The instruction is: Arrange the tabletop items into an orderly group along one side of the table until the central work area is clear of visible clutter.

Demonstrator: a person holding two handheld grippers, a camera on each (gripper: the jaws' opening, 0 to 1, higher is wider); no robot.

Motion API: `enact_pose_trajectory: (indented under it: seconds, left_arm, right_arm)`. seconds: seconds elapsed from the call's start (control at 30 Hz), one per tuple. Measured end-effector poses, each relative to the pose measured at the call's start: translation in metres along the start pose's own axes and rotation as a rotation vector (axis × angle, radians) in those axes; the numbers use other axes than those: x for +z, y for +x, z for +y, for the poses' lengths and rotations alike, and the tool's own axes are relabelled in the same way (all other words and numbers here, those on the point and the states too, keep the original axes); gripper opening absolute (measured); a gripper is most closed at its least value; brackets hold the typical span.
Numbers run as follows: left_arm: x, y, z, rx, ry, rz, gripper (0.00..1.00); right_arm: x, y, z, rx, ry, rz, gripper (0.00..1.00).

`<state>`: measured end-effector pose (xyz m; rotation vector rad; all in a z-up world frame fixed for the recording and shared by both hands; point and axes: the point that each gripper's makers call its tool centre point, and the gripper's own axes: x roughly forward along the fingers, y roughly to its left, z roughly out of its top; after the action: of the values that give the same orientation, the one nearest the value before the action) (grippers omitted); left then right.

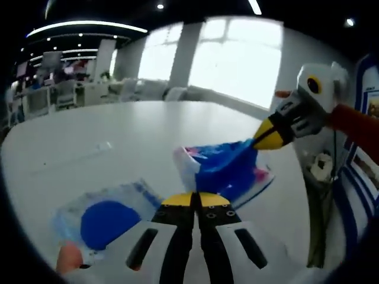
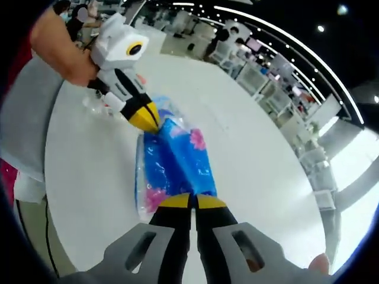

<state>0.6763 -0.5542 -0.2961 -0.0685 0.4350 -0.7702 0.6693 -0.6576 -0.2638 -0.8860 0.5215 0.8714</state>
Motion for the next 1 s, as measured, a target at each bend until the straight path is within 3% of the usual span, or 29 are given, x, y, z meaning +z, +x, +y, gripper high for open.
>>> enact_pose_trajectory:
  seconds: [0.07, 0.23, 0.4, 0.67, 0.87, 1.0]
  left_arm:
    - [-0.001, 0.008, 0.004, 0.033, 0.008, -0.012, 0.00]
    - [-0.011, 0.024, 0.006, 0.047, 0.007, -0.009, 0.00]
    - [-0.019, 0.040, 0.010, 0.070, -0.035, -0.031, 0.00]
    - [-0.026, 0.059, 0.024, 0.137, -0.087, -0.041, 0.00]
    - [-0.037, 0.071, 0.022, 0.155, -0.161, -0.027, 0.00]
    - [-0.038, 0.077, 0.021, 0.159, -0.161, -0.030, 0.00]
  right_arm:
    - [-0.006, 0.008, -0.006, -0.008, -0.010, 0.008, 0.02]
    - [-0.021, 0.027, -0.014, -0.014, -0.025, 0.041, 0.02]
    - [-0.035, 0.043, -0.023, -0.031, -0.046, 0.073, 0.02]
    - [-0.046, 0.063, -0.033, -0.026, -0.042, 0.067, 0.02]
    - [-0.053, 0.075, -0.040, -0.022, -0.055, 0.082, 0.02]
    - [-0.058, 0.079, -0.043, -0.022, -0.071, 0.099, 0.03]
